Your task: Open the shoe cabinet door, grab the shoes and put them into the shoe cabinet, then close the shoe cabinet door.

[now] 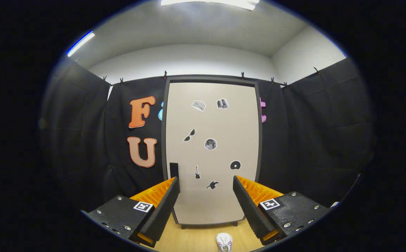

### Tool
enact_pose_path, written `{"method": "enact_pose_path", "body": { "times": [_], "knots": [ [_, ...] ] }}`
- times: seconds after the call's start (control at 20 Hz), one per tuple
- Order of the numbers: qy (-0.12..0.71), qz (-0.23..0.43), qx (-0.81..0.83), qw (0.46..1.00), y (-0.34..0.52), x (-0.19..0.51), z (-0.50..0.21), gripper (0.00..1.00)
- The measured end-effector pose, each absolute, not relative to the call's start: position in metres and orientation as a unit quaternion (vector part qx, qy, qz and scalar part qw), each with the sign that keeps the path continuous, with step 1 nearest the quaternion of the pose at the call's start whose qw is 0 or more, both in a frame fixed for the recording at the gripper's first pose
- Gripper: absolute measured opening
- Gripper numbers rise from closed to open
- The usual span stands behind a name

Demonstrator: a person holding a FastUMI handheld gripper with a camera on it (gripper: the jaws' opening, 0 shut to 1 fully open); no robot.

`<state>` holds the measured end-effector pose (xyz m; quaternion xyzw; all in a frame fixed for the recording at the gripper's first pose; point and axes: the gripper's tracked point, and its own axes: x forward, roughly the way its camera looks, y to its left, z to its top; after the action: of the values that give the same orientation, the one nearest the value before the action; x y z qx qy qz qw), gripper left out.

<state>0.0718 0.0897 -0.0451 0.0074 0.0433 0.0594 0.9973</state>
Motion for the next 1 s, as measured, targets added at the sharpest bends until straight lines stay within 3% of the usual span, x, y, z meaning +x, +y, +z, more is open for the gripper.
{"method": "enact_pose_path", "body": {
  "times": [0.4,0.85,1.0],
  "knots": [
    [0.068,0.088,0.0,0.994,0.157,0.142,-0.089,0.95],
    [0.095,0.069,-0.034,0.993,0.202,0.236,-0.156,0.95],
    [0.096,0.072,-0.044,0.992,0.213,0.252,-0.168,0.87]
  ]
}}
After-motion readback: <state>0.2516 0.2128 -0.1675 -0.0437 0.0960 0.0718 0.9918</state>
